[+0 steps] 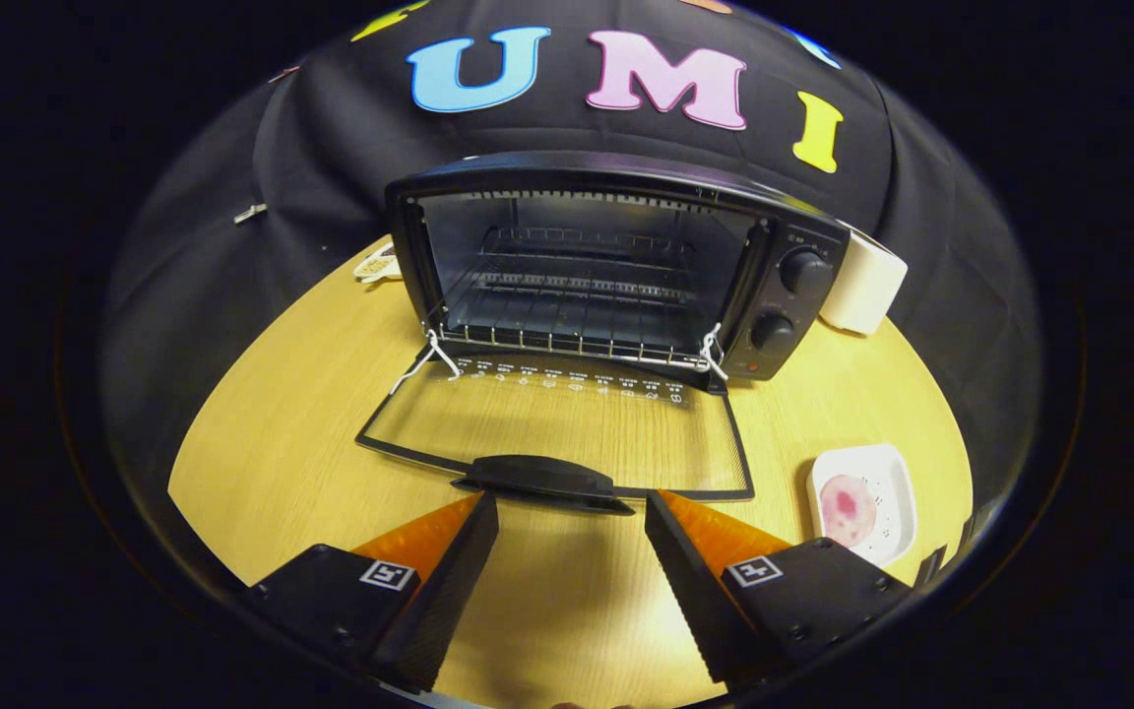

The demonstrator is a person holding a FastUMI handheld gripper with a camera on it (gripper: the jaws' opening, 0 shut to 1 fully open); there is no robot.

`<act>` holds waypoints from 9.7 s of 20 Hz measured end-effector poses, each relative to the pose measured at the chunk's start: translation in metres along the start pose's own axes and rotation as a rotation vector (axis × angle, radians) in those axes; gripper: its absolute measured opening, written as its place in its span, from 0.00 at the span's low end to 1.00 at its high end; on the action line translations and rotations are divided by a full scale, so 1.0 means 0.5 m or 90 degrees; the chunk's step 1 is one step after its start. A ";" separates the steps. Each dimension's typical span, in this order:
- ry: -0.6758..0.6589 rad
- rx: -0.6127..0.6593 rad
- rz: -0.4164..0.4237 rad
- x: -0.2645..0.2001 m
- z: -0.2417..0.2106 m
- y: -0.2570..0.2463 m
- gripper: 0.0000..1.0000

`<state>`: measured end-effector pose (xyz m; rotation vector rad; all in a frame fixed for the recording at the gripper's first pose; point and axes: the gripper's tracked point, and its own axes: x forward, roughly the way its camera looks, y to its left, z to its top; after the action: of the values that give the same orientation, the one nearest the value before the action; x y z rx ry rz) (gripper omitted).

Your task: Open the toaster oven, put the food inside, and close the toaster oven door.

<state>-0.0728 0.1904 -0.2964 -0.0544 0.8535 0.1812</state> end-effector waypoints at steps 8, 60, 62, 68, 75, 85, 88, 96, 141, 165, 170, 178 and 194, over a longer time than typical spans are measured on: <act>-0.035 0.011 0.010 -0.085 0.074 -0.164 0.98; 0.255 0.171 0.048 0.009 -0.191 -0.687 0.12; 0.265 0.221 0.074 0.010 -0.193 -0.679 0.08; 0.269 0.419 0.086 0.001 -0.199 -0.671 0.05; 0.237 0.583 0.082 -0.046 -0.192 -0.652 0.05; 0.126 0.628 0.125 -0.148 -0.075 -0.593 0.05; 0.110 0.642 0.137 -0.178 -0.055 -0.562 0.05; 0.102 0.631 0.160 -0.212 -0.023 -0.441 0.05; -0.113 0.822 0.005 0.238 0.243 -0.128 0.05; -0.026 0.573 0.097 0.088 0.163 -0.058 0.99; -0.006 0.424 0.132 0.020 0.121 -0.047 0.98; 0.032 0.081 0.075 -0.015 -0.013 -0.091 0.99; 0.133 0.071 -0.015 0.095 -0.109 -0.067 1.00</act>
<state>-0.0767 0.1572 -0.3686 0.0206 1.0693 0.1062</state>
